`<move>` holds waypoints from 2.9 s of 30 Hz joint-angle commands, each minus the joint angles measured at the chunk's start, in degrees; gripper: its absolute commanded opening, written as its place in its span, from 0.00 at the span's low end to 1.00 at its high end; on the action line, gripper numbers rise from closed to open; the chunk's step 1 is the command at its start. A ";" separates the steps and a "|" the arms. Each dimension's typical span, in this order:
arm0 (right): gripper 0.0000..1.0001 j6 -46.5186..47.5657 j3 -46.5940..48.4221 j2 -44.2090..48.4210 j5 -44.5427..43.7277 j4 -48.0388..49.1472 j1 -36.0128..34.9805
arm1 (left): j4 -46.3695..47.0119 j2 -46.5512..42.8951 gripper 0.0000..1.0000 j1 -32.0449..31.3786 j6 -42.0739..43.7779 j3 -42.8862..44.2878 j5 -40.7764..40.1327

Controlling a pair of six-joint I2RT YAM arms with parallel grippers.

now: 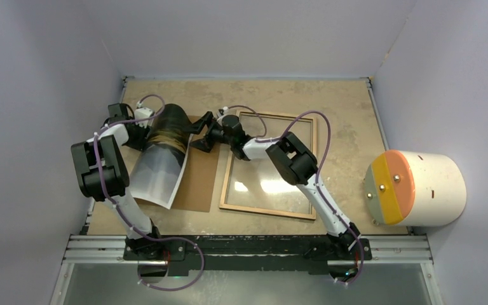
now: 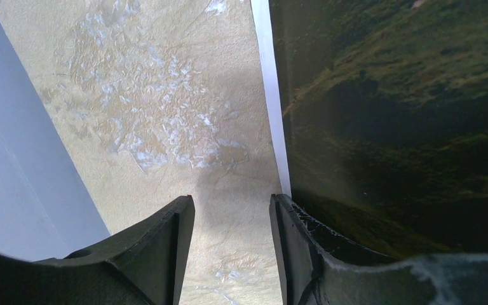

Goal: Put the photo into the frame
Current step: Pick up the photo at the center of the board.

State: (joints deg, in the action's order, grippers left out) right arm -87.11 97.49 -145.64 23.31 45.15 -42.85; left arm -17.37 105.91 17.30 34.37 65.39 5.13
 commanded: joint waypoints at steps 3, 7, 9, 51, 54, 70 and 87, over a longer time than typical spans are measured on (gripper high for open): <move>0.90 -5.29 3.39 -0.63 0.95 4.20 -2.99 | -9.29 3.86 0.51 0.38 -0.57 -1.09 6.45; 0.90 -7.33 5.69 -0.80 0.79 4.37 -5.02 | -10.75 4.29 0.51 1.33 -1.53 0.59 8.20; 0.91 -9.04 5.11 -0.40 -0.11 5.79 -5.65 | -11.77 4.45 0.51 1.88 -1.89 1.44 9.36; 0.96 -18.48 -1.90 10.26 -19.51 17.75 -11.95 | -17.88 3.53 0.50 5.01 -5.18 6.00 16.06; 0.96 -16.28 -4.32 12.72 -20.11 16.02 -12.08 | -18.12 3.06 0.50 5.29 -5.21 6.24 16.23; 0.94 0.71 -21.13 28.43 -20.51 3.36 -10.77 | -17.44 1.00 0.51 5.29 -4.29 4.45 14.92; 0.34 16.05 -20.47 32.09 -21.53 -23.09 -7.88 | -18.71 -0.69 0.51 5.29 -4.51 5.72 15.41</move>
State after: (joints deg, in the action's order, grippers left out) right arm -76.03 74.67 -116.92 3.53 27.77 -51.79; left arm -32.69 107.77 22.13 30.63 70.74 19.27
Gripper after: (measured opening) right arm 0.387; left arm 0.508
